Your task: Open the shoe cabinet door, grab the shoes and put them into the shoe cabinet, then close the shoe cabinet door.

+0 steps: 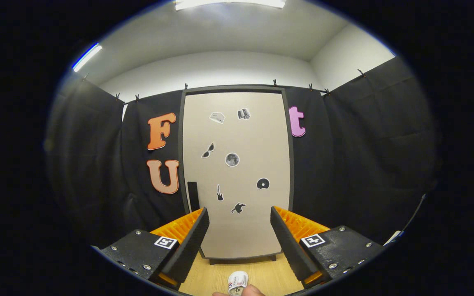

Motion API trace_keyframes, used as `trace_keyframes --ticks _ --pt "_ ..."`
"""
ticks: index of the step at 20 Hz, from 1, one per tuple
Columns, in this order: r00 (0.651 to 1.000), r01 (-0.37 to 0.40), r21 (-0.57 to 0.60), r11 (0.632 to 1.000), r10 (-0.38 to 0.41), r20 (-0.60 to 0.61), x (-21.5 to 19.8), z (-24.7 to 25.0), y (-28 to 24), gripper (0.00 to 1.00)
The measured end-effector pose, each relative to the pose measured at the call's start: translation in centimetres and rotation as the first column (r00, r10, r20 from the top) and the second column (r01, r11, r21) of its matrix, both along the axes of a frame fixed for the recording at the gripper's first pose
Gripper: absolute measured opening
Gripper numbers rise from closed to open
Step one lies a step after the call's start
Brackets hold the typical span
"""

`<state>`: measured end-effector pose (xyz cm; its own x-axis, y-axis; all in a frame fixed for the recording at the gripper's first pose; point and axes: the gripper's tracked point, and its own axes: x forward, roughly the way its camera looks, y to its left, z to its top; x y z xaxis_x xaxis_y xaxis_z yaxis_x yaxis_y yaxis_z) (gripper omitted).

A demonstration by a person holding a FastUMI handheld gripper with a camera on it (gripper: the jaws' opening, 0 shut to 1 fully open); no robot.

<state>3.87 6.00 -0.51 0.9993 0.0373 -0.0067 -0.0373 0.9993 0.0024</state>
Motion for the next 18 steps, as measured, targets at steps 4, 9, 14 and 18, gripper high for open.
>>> trace_keyframes --ticks 4,9,14,18 --pt "1.0 0.001 -0.01 1.0 -0.001 -0.009 1.5 -0.7 3.3 0.94" --pt "1.0 -0.015 -0.043 0.999 0.014 -0.021 4.8 -1.9 7.8 0.94" --pt "0.999 -0.039 -0.044 0.998 0.038 -0.037 9.4 -3.5 11.2 0.94" --pt "0.997 -0.063 -0.021 0.998 0.062 -0.044 13.4 -4.8 13.0 0.94"
